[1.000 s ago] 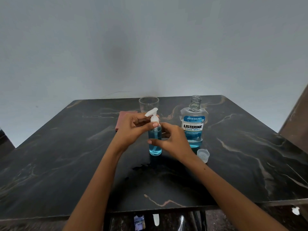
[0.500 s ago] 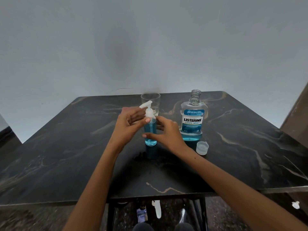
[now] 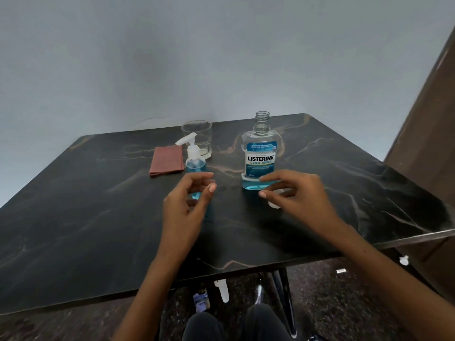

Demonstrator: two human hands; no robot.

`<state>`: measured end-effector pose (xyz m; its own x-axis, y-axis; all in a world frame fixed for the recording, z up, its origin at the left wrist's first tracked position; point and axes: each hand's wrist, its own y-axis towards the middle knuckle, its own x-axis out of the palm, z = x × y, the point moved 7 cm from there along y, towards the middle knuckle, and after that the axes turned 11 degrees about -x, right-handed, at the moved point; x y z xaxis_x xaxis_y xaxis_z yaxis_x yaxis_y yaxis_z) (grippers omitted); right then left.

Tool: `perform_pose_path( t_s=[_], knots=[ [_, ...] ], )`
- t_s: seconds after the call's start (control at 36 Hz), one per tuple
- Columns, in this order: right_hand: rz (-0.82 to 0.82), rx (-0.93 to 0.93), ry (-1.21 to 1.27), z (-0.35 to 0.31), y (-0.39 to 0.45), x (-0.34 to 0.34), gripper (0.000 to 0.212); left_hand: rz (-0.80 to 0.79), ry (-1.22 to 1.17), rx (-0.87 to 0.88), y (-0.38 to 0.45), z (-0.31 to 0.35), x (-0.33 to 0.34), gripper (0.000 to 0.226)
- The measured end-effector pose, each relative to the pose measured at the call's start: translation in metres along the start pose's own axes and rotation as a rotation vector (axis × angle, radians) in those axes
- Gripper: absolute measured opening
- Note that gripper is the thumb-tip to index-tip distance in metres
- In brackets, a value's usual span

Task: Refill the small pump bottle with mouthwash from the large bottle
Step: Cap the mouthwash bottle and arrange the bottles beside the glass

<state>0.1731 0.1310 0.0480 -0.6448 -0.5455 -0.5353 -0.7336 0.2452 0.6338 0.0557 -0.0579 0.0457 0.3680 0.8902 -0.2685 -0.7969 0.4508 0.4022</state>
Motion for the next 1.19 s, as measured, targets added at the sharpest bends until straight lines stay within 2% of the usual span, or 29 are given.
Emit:
perform_pose_path(
  t_s=[0.14,0.33,0.47,0.61,0.81,1.0,1.19],
  knots=[
    [0.1,0.034,-0.042,0.018,-0.012,-0.03,0.029,-0.068,0.013,0.105,0.02,0.031,0.037,0.032],
    [-0.06,0.105,-0.175,0.034,-0.012,-0.017,0.064,-0.092,0.01,0.087,0.069,0.041,0.078,0.06],
    [-0.117,0.082,-0.258,0.036,-0.007,-0.01,0.055,-0.157,0.002,0.025,0.086,0.03,0.096,0.071],
    [-0.086,0.106,-0.247,0.045,-0.003,-0.012,0.044,-0.2,-0.034,0.044,0.086,0.016,0.102,0.066],
    [0.11,0.09,-0.142,0.043,0.012,-0.027,0.03,-0.217,-0.101,-0.011,0.087,0.006,0.099,0.049],
    [0.22,0.008,-0.105,0.025,0.042,-0.046,0.037,-0.256,-0.068,-0.027,0.084,0.005,0.102,0.052],
    [0.204,-0.125,-0.17,0.006,0.074,-0.06,0.037,-0.243,-0.083,-0.015,0.083,0.008,0.1,0.052]
  ],
)
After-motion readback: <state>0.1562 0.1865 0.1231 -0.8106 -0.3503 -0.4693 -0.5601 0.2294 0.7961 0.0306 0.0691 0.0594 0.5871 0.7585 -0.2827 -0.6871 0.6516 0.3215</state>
